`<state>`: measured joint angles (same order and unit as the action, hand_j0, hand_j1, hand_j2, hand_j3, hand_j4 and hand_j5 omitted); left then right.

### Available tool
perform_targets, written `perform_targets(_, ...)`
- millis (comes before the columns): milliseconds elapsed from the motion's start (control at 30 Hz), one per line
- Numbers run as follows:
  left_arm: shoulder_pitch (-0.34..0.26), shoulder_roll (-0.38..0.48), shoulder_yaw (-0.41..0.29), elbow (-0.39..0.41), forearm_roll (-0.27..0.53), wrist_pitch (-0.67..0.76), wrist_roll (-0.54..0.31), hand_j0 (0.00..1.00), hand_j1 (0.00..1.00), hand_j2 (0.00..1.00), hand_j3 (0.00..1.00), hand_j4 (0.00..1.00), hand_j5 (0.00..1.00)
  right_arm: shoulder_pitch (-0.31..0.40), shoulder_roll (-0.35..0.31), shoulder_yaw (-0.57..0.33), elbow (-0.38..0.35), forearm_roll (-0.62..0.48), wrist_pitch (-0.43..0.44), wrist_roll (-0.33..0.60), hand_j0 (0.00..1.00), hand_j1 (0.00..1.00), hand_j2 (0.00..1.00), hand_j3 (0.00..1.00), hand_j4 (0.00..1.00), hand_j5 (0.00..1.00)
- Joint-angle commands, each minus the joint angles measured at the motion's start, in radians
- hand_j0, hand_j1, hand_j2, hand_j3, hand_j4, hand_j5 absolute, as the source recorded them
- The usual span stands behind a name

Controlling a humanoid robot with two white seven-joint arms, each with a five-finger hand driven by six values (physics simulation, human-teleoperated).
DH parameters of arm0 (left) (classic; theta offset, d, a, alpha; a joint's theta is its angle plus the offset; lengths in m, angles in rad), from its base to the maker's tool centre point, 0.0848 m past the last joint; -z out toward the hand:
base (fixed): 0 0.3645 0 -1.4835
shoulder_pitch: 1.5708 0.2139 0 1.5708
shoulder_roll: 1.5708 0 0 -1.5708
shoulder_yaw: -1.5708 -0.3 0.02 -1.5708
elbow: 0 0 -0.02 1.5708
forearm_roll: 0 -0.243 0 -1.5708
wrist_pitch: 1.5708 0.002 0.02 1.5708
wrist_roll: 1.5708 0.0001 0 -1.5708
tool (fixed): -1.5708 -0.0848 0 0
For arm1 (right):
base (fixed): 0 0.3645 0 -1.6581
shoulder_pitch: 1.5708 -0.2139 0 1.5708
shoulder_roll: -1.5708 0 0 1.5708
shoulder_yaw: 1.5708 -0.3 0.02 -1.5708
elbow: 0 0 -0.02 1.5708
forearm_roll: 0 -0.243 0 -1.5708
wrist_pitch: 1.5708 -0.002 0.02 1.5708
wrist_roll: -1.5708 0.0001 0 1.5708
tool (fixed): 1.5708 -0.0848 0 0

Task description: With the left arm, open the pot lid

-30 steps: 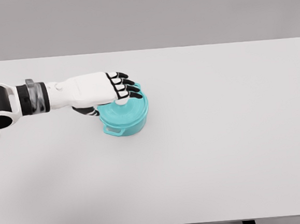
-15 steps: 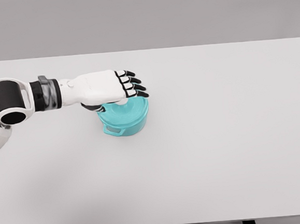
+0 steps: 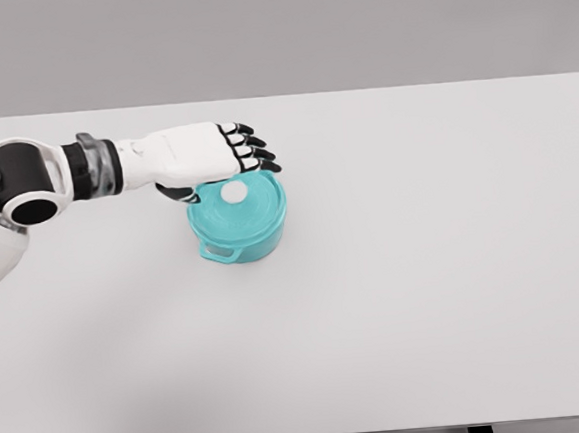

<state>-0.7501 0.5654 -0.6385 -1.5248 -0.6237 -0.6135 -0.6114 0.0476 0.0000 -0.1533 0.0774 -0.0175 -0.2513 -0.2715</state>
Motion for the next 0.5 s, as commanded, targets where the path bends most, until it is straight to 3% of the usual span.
perform_targets(0, -0.002, -0.009, -0.001, 0.002, 0.004, 0.003, 0.001, 1.0, 1.0, 1.0, 1.0, 1.0, 1.0, 0.0, 0.0, 0.0, -0.001, -0.001, 0.0, 0.0, 1.0, 1.0, 1.0, 1.0, 1.0, 1.0)
perform_targets(467, 0.003, -0.035, -0.013, -0.006, -0.021, 0.003, 0.001, 1.0, 1.0, 1.0, 1.0, 1.0, 1.0, 0.0, 0.0, -0.002, -0.001, -0.001, 0.0, 0.0, 1.0, 1.0, 1.0, 1.0, 1.0, 1.0)
